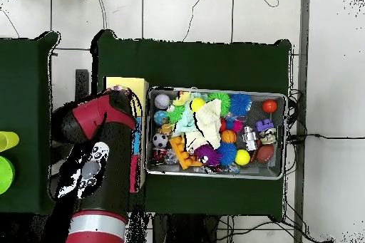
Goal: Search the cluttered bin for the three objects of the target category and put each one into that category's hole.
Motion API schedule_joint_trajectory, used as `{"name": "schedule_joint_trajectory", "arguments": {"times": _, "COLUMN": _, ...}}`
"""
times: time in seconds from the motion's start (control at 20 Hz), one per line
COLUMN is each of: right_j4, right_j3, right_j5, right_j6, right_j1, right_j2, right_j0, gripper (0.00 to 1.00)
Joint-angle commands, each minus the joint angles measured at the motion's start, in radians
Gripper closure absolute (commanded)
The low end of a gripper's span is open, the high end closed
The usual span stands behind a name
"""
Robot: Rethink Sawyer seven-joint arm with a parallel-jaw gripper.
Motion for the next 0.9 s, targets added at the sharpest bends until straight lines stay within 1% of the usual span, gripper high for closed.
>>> {"name": "schedule_joint_trajectory", "arguments": {"times": 0.05, "right_j4": -0.071, "right_j3": 0.036, "right_j5": -0.104, "right_j6": 0.110, "right_j1": 0.112, "right_j2": -0.012, "right_j0": -0.006, "gripper": 1.00}}
{"name": "schedule_joint_trajectory", "arguments": {"times": 0.25, "right_j4": -0.069, "right_j3": 0.031, "right_j5": -0.131, "right_j6": 0.084, "right_j1": 0.114, "right_j2": -0.017, "right_j0": -0.011, "gripper": 1.00}}
{"name": "schedule_joint_trajectory", "arguments": {"times": 0.5, "right_j4": -0.068, "right_j3": 0.027, "right_j5": -0.135, "right_j6": 0.045, "right_j1": 0.113, "right_j2": -0.015, "right_j0": -0.033, "gripper": 1.00}}
{"name": "schedule_joint_trajectory", "arguments": {"times": 0.75, "right_j4": -0.060, "right_j3": 0.018, "right_j5": -0.137, "right_j6": 0.039, "right_j1": 0.135, "right_j2": -0.005, "right_j0": -0.049, "gripper": 1.00}}
{"name": "schedule_joint_trajectory", "arguments": {"times": 0.9, "right_j4": -0.037, "right_j3": 0.002, "right_j5": -0.103, "right_j6": 0.050, "right_j1": 0.153, "right_j2": 0.004, "right_j0": -0.055, "gripper": 1.00}}
